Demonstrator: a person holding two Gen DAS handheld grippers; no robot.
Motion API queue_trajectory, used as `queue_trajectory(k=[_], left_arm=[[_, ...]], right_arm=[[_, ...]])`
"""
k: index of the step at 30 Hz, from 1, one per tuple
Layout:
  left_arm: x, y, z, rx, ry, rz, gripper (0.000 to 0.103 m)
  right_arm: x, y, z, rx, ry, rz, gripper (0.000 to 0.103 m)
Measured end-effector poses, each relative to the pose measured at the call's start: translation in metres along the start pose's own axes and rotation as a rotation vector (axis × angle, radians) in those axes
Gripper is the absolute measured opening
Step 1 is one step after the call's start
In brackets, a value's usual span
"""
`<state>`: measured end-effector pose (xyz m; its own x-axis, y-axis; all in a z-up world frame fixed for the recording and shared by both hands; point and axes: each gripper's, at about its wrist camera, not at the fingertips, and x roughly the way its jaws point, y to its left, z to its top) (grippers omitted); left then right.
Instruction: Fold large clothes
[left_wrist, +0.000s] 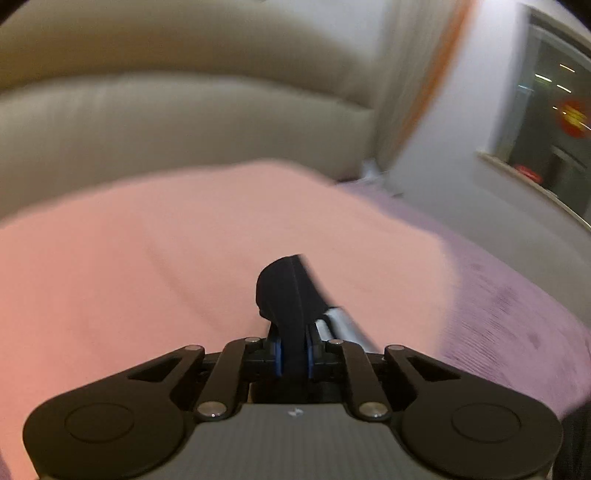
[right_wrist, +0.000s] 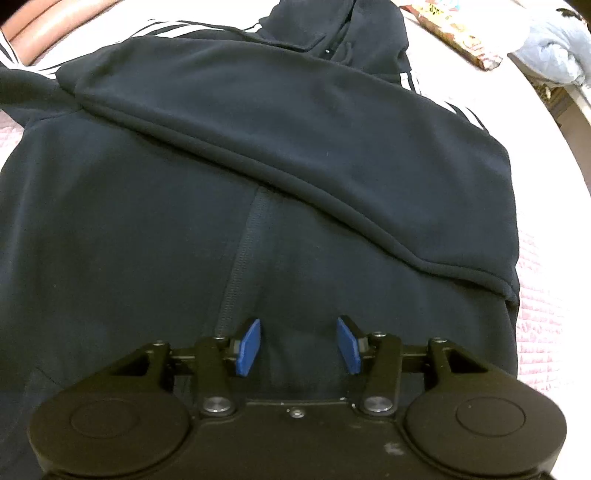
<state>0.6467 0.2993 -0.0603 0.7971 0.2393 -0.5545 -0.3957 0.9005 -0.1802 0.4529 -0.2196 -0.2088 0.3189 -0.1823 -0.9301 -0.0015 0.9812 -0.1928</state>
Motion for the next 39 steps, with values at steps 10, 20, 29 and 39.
queue_trajectory(k=[10,20,29,39], left_arm=[[-0.098,-0.209,-0.171,0.357,0.085,-0.411,0.013],[-0.186,-0.381,-0.285,0.537,0.238,-0.829,0.072],[-0.113,-0.24,-0.27,0.509,0.444,-0.502,0.067],[-0.037,-0.171,-0.221,0.331,0.417,-0.244,0.062]], right_arm=[[-0.044,-0.027,-0.018,0.258,-0.156,0.083,0.047],[-0.073,-0.109,-0.029,0.416,-0.227,0.036,0.047],[-0.049,-0.149,-0.005,0.533,-0.282,0.202,0.072],[0.031,-0.14,0.076,0.621,-0.144,0.375,0.05]])
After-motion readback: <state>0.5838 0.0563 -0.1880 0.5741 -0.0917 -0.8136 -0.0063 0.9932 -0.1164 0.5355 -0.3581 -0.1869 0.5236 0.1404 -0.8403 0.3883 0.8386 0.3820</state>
